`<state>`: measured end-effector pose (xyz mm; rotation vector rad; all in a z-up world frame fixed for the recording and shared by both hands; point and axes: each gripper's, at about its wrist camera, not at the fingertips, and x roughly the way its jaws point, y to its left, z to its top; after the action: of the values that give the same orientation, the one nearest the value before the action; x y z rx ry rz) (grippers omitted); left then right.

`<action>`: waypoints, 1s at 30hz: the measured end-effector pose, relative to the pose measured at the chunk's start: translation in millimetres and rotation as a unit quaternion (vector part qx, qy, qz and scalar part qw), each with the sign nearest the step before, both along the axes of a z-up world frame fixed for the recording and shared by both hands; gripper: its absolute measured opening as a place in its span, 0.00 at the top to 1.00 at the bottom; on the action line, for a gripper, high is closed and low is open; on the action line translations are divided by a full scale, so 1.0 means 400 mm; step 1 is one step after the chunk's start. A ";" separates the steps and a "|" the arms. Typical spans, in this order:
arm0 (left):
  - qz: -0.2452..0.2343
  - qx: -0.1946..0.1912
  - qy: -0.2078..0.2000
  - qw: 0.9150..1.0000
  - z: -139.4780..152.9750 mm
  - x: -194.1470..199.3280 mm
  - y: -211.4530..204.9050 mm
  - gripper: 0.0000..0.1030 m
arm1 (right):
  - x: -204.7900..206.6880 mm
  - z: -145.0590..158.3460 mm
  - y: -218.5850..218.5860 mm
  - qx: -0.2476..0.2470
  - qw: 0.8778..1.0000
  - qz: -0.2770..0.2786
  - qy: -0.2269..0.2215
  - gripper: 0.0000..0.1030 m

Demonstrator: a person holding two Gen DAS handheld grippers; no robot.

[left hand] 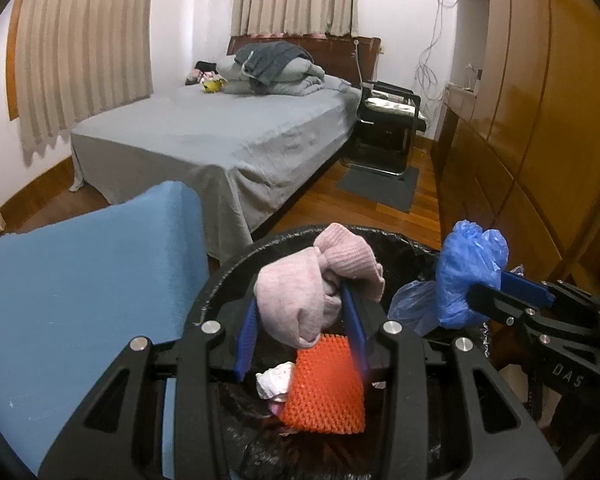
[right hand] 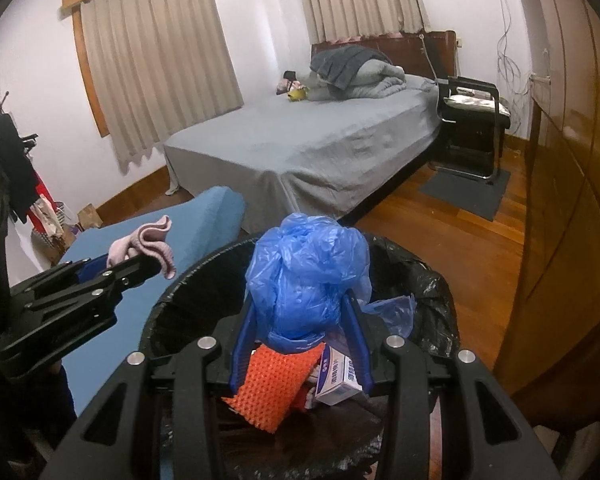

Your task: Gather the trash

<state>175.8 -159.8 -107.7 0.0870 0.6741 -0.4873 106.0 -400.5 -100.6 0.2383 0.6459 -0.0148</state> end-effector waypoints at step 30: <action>0.084 0.011 -0.047 0.995 0.136 -0.052 0.215 0.08 | -0.053 0.039 0.023 0.009 1.000 -0.005 -0.005 0.06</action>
<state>154.8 -74.0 -53.2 0.0725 0.5887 -0.3128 84.9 -391.5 -85.0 0.2592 0.6346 -0.0164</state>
